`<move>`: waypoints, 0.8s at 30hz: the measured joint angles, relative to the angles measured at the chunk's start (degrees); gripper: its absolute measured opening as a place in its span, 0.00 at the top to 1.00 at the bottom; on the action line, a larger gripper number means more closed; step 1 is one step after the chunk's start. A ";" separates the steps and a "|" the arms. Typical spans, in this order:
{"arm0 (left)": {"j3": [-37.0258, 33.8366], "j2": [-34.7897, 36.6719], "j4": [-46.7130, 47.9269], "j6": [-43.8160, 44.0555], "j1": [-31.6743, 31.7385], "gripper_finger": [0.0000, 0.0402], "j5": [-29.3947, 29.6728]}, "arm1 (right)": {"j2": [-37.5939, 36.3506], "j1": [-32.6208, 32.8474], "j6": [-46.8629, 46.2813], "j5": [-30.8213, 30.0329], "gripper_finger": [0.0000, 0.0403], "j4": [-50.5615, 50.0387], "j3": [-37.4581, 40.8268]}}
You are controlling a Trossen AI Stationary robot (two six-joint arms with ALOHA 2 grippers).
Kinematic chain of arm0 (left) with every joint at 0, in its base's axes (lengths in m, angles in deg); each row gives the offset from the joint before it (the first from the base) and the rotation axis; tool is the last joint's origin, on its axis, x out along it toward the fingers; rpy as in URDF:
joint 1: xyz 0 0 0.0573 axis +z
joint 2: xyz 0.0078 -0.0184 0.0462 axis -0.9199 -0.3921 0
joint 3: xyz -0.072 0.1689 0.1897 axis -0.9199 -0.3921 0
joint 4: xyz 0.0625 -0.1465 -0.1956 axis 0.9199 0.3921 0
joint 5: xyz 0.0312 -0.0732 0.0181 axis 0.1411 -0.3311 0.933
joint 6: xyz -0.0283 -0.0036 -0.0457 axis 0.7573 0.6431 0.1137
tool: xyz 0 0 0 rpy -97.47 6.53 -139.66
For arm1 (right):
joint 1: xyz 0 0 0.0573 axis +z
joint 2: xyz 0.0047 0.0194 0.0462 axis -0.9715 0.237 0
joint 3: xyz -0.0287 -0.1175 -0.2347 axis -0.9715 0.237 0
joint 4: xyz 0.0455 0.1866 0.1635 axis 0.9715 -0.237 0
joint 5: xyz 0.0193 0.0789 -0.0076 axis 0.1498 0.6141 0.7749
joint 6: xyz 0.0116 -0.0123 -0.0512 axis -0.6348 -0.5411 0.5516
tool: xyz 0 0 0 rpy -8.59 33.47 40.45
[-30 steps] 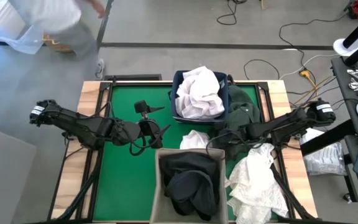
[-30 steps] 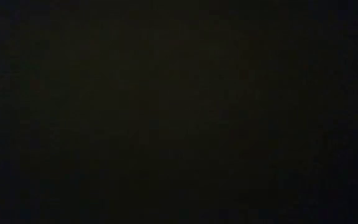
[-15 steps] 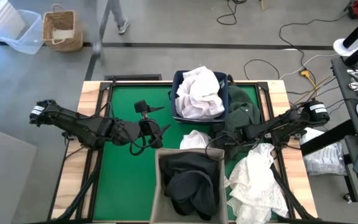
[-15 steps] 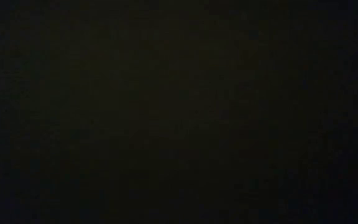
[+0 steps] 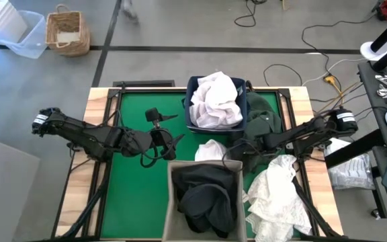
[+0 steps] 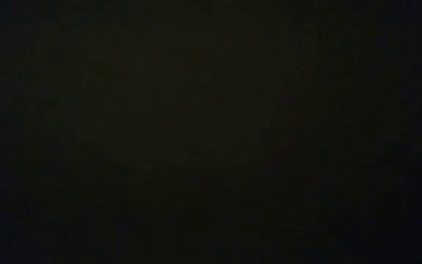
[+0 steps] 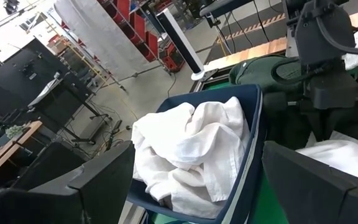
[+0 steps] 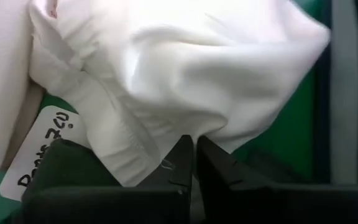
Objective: Sort clothes
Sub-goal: Put the white boxer short into the blue laundry bin
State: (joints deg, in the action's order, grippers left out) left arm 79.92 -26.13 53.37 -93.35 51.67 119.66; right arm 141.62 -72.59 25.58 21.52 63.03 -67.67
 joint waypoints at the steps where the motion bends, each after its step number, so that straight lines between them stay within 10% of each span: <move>1: 0.00 0.00 0.00 0.01 0.00 0.18 0.00 | -0.38 0.00 0.00 -0.41 0.98 -0.03 0.00; 24: 0.00 0.00 0.05 0.02 0.15 0.19 0.02 | -15.30 0.00 -2.61 -11.98 0.98 -8.33 0.00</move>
State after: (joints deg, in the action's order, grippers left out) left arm 79.92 -26.13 53.41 -93.33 51.82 119.68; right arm 126.32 -72.59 22.97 9.54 54.71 -67.66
